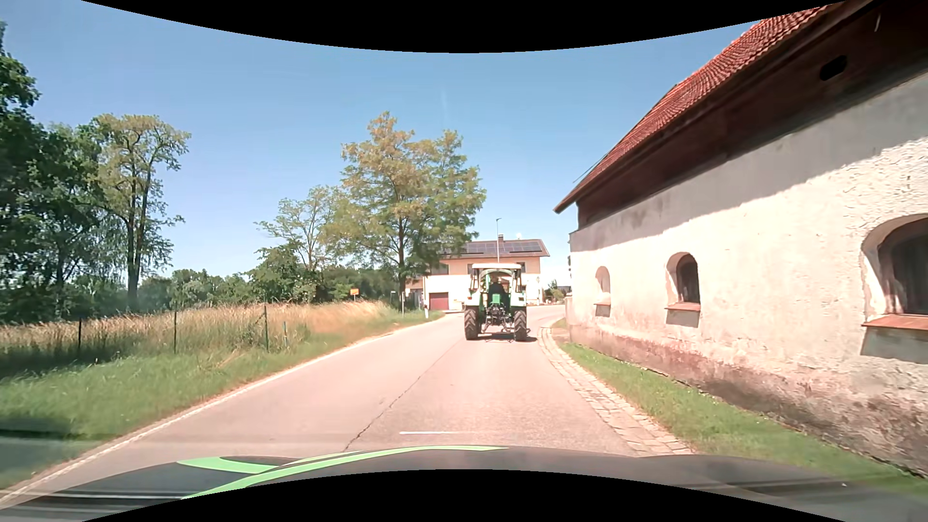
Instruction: Follow the waypoints while adhering to traffic rules and regulations
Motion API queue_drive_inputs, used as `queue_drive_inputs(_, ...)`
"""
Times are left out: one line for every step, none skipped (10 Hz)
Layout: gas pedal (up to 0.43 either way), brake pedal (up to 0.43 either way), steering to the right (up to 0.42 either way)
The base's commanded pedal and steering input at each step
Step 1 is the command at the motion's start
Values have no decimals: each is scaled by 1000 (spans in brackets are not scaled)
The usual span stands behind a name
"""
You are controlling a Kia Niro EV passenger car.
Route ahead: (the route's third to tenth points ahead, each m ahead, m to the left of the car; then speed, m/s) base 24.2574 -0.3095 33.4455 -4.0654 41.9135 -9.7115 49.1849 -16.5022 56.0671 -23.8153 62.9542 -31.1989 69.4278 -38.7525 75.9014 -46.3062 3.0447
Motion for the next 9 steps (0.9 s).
queue_drive_inputs(67, 0, -5)
queue_drive_inputs(67, 0, 0)
queue_drive_inputs(67, 0, 0)
queue_drive_inputs(67, 0, 1)
queue_drive_inputs(67, 0, 1)
queue_drive_inputs(79, 0, 6)
queue_drive_inputs(79, 0, 10)
queue_drive_inputs(79, 0, 15)
queue_drive_inputs(79, 0, 19)
